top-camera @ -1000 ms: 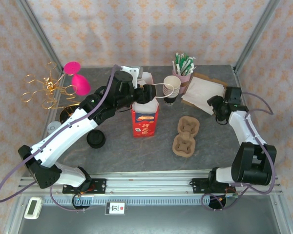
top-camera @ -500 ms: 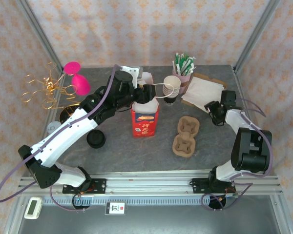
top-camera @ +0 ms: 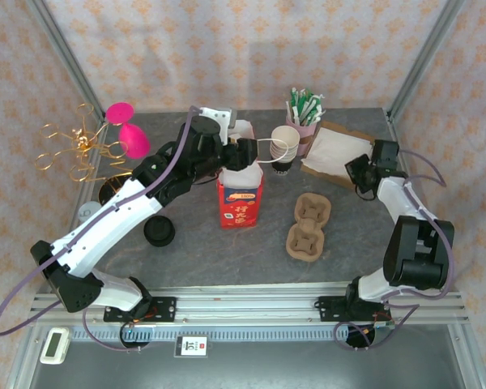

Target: Pack the takeout coffee

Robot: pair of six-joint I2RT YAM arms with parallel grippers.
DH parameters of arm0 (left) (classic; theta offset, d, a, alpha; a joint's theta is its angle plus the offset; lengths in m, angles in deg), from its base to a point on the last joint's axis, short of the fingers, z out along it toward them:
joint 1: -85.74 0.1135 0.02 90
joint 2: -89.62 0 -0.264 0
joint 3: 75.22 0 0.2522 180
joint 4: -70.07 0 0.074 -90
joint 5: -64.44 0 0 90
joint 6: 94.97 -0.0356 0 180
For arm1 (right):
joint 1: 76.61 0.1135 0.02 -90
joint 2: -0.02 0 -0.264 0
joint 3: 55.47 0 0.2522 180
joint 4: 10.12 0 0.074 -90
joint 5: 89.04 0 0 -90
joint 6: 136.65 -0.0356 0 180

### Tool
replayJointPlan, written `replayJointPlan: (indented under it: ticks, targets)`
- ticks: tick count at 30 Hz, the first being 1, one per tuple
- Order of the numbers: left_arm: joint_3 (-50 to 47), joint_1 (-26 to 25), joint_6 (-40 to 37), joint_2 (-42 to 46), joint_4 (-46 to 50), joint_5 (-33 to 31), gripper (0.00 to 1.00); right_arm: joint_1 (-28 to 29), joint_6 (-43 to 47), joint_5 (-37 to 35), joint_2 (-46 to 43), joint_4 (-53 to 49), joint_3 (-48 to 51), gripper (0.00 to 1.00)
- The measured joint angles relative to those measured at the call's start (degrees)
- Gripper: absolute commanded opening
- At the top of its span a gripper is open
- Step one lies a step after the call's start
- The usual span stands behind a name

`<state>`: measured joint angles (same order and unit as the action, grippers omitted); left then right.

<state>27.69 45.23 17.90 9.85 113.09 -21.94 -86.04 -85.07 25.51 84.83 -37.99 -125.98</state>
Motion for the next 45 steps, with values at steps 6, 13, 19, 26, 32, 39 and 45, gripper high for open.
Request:
replayJointPlan:
  ticks: [6, 13, 19, 26, 32, 39, 45]
  targets:
    - [3.8, 0.0, -5.2, -0.5, 0.5, -0.3, 0.76, 0.0, 1.7, 3.0, -5.4, -1.5, -7.4, 0.0]
    - [8.4, 0.0, -14.6, -2.4, 0.4, 1.8, 0.8, 1.7, 4.4, 6.8, -8.9, -6.4, -20.0, 0.0]
    - [14.9, -0.5, -20.3, -8.2, -0.3, 5.5, 0.8, 6.9, 5.7, 10.7, -9.8, -10.2, -29.9, 0.0]
    - [21.6, -3.8, -24.6, -15.3, -0.9, 8.0, 0.8, 12.8, 5.7, 14.5, -9.9, -11.2, -38.9, 0.0]
    - [27.9, -4.0, -24.0, -20.7, -2.1, 7.0, 0.67, 19.1, 5.6, 16.3, -9.7, -10.9, -42.9, 0.0]
    - [32.3, -4.0, -20.1, -24.8, -2.9, 5.6, 0.29, 20.9, 5.7, 16.9, -9.6, -10.6, -42.9, 0.0]
    - [32.3, -4.0, -18.5, -24.9, -3.3, 4.1, 0.0, 20.9, 7.9, 16.9, -11.2, -10.0, -40.5, 0.14]
